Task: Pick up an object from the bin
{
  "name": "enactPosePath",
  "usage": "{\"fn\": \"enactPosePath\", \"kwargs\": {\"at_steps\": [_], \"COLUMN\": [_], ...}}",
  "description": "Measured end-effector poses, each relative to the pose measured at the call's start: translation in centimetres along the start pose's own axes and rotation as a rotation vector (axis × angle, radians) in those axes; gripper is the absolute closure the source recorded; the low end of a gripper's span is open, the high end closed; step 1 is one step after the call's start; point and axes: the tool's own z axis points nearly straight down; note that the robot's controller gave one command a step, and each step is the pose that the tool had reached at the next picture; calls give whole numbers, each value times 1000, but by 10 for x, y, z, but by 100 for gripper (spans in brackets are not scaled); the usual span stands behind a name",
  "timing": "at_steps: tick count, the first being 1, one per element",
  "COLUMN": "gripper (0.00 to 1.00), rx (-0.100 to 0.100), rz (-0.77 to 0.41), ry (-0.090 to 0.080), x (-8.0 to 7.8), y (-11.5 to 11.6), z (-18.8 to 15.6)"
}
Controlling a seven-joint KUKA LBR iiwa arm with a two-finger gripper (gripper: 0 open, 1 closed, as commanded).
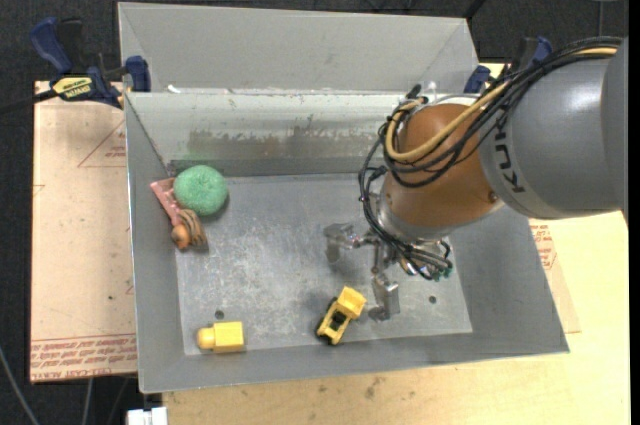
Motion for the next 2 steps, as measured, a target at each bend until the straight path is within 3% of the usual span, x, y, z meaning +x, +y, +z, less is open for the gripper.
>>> {"fn": "enactPosePath", "kwargs": {"at_steps": [1, 2], "gripper": [0, 0], "rx": [0, 0], "rz": [42, -187], "ry": [1, 0], "x": [7, 6], "y": [13, 49], "z": [13, 19]}}
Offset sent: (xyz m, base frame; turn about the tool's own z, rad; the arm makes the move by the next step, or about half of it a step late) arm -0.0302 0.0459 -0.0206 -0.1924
